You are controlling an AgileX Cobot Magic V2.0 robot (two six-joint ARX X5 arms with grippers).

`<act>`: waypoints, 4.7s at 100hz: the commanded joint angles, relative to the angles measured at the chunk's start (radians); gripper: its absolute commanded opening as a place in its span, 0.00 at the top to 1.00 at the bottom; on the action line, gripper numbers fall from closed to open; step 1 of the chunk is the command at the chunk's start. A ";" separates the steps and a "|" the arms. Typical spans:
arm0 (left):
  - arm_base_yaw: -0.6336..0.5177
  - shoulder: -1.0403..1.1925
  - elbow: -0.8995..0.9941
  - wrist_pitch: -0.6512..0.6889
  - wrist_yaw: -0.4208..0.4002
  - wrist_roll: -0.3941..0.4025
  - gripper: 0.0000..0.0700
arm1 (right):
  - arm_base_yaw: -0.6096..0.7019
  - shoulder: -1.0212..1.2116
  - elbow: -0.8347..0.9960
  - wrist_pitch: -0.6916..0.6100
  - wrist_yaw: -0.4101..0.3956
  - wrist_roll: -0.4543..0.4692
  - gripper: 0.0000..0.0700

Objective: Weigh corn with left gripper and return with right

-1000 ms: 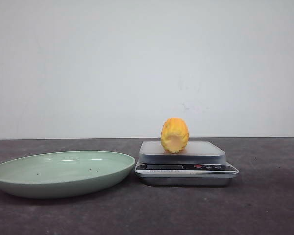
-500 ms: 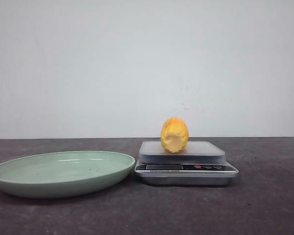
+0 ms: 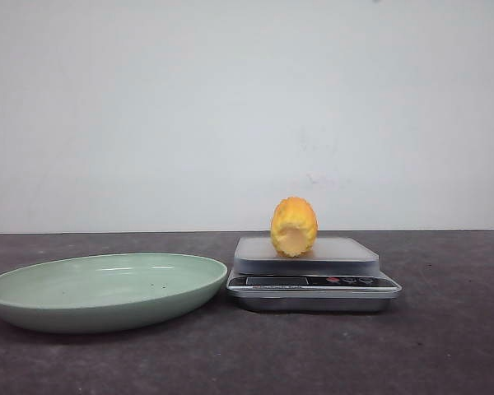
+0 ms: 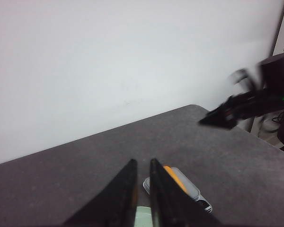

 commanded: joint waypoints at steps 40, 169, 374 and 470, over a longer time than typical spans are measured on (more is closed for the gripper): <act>-0.005 0.009 0.021 -0.042 0.068 -0.032 1.00 | 0.149 0.412 0.021 -0.069 0.106 0.124 0.20; -0.005 0.010 -0.014 -0.042 0.075 -0.061 1.00 | 0.189 0.195 0.324 0.227 0.100 0.095 1.00; -0.004 -0.031 -0.310 -0.042 0.058 -0.070 1.00 | 0.401 0.546 0.340 -0.105 0.322 -0.011 0.63; -0.004 -0.306 -0.379 -0.042 -0.297 -0.132 1.00 | 0.383 -0.315 0.016 0.488 0.212 -0.521 0.99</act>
